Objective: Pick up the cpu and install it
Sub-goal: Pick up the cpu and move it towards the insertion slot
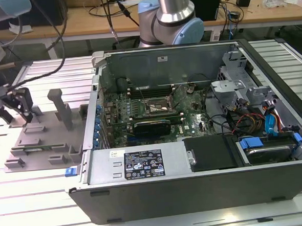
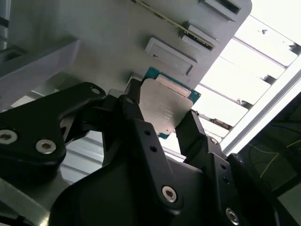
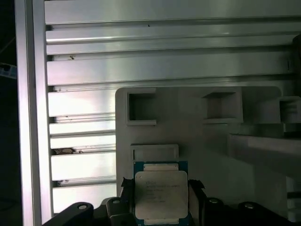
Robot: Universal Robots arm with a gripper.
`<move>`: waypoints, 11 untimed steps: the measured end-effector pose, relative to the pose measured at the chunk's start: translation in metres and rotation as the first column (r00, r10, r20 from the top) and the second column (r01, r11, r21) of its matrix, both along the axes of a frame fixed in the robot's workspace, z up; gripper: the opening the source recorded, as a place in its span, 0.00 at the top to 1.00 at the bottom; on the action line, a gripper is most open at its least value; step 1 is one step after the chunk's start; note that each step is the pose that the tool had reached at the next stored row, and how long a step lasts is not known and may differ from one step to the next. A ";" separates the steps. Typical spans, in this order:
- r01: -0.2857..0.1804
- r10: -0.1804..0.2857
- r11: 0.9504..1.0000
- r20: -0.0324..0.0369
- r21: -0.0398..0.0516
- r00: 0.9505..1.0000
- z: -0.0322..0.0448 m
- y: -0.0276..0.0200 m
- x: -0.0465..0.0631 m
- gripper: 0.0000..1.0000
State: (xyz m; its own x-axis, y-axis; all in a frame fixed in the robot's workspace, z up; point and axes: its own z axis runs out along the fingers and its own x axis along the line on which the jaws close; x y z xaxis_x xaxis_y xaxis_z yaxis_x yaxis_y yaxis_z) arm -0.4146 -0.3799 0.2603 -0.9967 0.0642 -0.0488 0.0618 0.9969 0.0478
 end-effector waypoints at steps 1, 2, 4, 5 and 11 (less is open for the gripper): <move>0.000 0.000 1.000 0.000 0.000 1.000 0.0060 0.0000 0.000 0.46; 0.000 0.000 1.000 0.000 0.000 1.000 0.0092 0.0001 0.000 0.46; 0.000 0.000 1.000 0.000 0.000 1.000 0.0177 0.0002 0.000 0.46; 0.000 0.000 1.000 0.000 0.000 1.000 0.0244 0.0002 0.000 0.46; 0.000 0.000 1.000 0.000 0.000 1.000 0.0579 0.0003 0.000 0.46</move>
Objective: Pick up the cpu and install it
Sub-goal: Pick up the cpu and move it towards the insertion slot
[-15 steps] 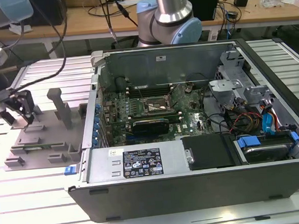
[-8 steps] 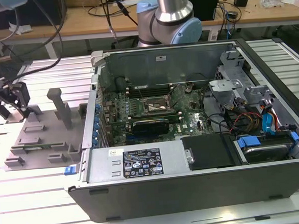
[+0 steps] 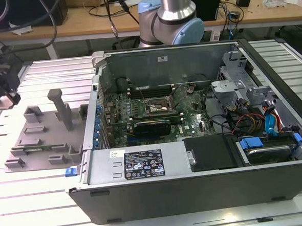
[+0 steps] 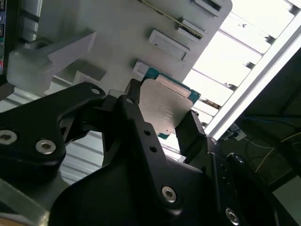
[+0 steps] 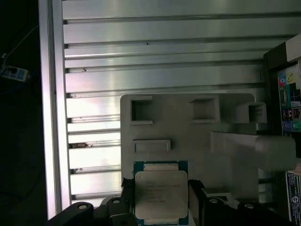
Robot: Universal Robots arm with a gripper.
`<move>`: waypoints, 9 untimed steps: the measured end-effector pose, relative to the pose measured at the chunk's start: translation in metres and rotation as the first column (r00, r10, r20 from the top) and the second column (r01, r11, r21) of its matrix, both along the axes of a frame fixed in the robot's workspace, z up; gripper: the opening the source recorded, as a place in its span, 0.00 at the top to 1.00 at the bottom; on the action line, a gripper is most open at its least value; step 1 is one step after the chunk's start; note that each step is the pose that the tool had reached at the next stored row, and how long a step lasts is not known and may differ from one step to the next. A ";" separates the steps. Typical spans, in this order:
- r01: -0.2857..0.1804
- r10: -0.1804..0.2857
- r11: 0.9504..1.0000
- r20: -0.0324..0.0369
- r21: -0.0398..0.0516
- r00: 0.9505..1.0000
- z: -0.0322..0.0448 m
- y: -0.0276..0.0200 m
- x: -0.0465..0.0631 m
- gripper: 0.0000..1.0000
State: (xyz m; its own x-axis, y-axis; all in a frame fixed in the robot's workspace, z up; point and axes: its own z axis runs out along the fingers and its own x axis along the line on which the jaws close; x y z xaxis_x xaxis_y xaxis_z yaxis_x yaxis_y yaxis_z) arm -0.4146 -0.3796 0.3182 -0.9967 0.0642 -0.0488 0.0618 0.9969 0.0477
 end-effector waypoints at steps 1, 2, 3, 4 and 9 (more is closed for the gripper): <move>0.000 0.000 1.000 0.000 0.000 1.000 0.0073 0.0001 0.000 0.46; 0.000 0.000 1.000 0.000 0.000 1.000 0.0124 0.0001 0.000 0.46; 0.000 0.000 1.000 0.000 0.000 1.000 0.0176 0.0001 0.000 0.46; 0.000 0.000 1.000 0.000 0.000 1.000 0.0232 0.0002 0.000 0.46; 0.000 0.000 1.000 0.000 0.000 1.000 0.0443 0.0003 0.000 0.46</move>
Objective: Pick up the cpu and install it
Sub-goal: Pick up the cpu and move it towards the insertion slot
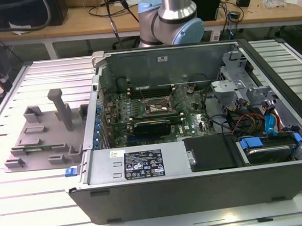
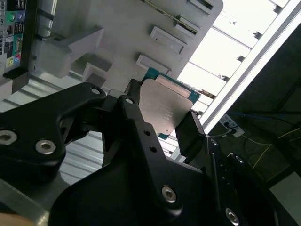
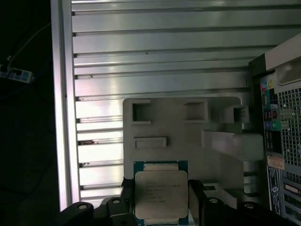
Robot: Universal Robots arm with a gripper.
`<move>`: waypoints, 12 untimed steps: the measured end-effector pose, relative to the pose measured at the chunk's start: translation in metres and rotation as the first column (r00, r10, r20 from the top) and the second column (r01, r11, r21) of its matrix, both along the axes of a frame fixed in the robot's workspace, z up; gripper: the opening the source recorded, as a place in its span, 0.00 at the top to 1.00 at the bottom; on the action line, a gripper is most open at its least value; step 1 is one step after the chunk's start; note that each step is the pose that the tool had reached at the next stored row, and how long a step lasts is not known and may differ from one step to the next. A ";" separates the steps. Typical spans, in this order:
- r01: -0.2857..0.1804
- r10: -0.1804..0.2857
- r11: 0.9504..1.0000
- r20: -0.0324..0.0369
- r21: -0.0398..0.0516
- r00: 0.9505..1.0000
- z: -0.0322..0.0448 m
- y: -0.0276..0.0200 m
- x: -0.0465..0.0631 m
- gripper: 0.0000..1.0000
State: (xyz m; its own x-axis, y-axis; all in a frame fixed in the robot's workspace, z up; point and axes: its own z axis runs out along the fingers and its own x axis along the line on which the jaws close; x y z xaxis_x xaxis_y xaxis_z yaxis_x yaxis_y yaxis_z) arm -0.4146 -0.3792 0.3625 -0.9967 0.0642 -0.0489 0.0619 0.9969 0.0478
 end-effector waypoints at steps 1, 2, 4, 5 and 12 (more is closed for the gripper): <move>0.000 0.000 1.000 0.000 0.000 1.000 0.0035 0.0000 0.000 0.46; 0.000 0.000 1.000 0.000 0.000 1.000 0.0100 0.0001 0.000 0.46; 0.000 0.000 1.000 0.000 0.000 1.000 0.0174 0.0001 0.000 0.46; 0.000 0.000 1.000 0.000 0.000 1.000 0.0222 0.0001 0.000 0.46; 0.000 0.000 1.000 0.000 0.000 1.000 0.0550 0.0003 0.000 0.46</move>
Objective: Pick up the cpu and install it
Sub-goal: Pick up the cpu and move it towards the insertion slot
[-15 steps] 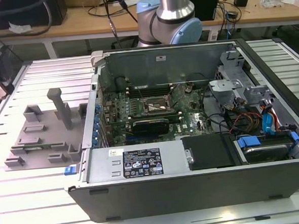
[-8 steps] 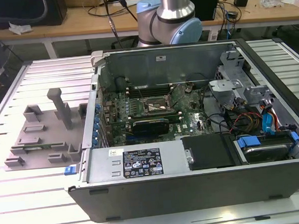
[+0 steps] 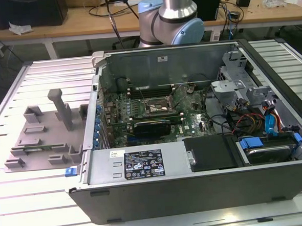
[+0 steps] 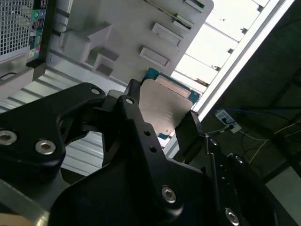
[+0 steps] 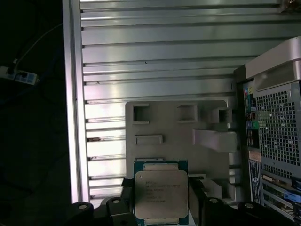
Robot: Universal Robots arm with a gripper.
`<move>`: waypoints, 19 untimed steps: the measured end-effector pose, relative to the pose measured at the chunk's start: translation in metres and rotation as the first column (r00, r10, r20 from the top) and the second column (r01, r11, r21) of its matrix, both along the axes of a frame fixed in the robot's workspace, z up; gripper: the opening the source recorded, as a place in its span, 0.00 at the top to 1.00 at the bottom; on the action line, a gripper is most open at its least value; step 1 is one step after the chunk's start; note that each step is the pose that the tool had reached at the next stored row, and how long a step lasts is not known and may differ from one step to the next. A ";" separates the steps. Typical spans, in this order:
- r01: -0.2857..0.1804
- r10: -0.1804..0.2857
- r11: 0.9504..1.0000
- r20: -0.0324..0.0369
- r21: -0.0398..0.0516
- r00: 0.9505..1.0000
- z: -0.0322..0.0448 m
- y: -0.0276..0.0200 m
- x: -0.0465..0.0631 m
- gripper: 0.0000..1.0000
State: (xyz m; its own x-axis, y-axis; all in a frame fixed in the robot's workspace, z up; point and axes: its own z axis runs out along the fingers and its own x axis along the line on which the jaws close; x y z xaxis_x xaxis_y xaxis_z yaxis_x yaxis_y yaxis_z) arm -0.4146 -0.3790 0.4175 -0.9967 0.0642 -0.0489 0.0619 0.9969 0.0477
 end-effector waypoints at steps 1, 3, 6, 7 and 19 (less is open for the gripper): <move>0.000 0.000 1.000 0.000 0.000 1.000 0.0046 0.0001 0.000 0.46; 0.000 0.000 1.000 0.000 0.000 1.000 0.0149 0.0001 0.000 0.46; 0.000 0.000 1.000 0.000 0.000 1.000 0.0178 0.0001 0.000 0.46; 0.000 0.000 1.000 0.000 0.000 1.000 0.0180 0.0003 0.002 0.46; 0.000 0.000 1.000 -0.045 0.000 0.999 0.0180 -0.0003 0.108 0.46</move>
